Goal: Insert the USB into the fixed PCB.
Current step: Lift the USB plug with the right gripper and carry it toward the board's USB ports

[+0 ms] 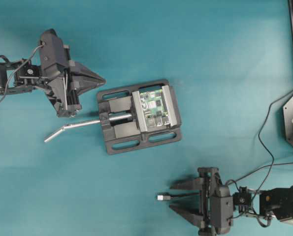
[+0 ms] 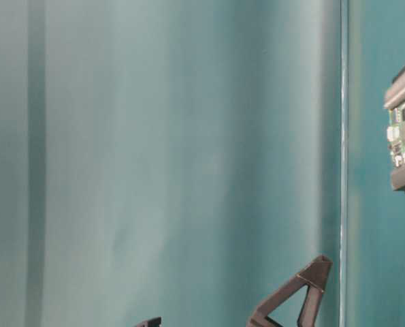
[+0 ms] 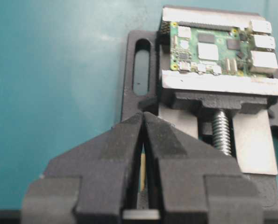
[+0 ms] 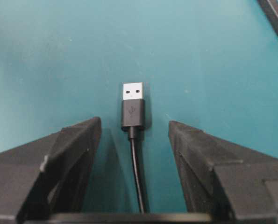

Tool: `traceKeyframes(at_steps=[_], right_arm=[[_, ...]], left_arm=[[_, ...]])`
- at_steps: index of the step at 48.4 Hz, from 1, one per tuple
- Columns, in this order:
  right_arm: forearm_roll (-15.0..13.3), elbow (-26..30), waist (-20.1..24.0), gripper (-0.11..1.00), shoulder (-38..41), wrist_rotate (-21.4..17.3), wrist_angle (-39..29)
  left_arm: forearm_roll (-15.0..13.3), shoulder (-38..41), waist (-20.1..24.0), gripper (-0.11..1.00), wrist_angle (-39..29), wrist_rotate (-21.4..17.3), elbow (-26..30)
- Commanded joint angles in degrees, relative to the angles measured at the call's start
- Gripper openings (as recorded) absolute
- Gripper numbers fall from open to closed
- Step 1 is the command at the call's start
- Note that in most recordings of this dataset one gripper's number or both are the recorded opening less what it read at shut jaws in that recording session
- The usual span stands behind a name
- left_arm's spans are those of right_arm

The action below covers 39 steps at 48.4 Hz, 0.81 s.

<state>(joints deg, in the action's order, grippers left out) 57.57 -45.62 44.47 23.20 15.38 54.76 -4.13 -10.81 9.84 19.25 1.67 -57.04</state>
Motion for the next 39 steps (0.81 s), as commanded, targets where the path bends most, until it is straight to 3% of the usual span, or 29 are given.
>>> traceKeyframes(at_steps=[1,19,39], right_arm=[[0.0,0.62,0.26,0.66,-0.18,0.09,0.09],[0.0,0.18,0.09,0.64,2.02,0.26,0.44],[0.0,-0.7,-1.32,0.43,3.52,0.44,0.44]], left_arm=[[0.09,-1.05,-0.62,0.01,0.18,0.35,0.44],[0.09,-1.05,-1.67,0.01,0.18,0.44,0.53],[0.09,-0.7,-3.69,0.01,0.18,0.53,0.88]])
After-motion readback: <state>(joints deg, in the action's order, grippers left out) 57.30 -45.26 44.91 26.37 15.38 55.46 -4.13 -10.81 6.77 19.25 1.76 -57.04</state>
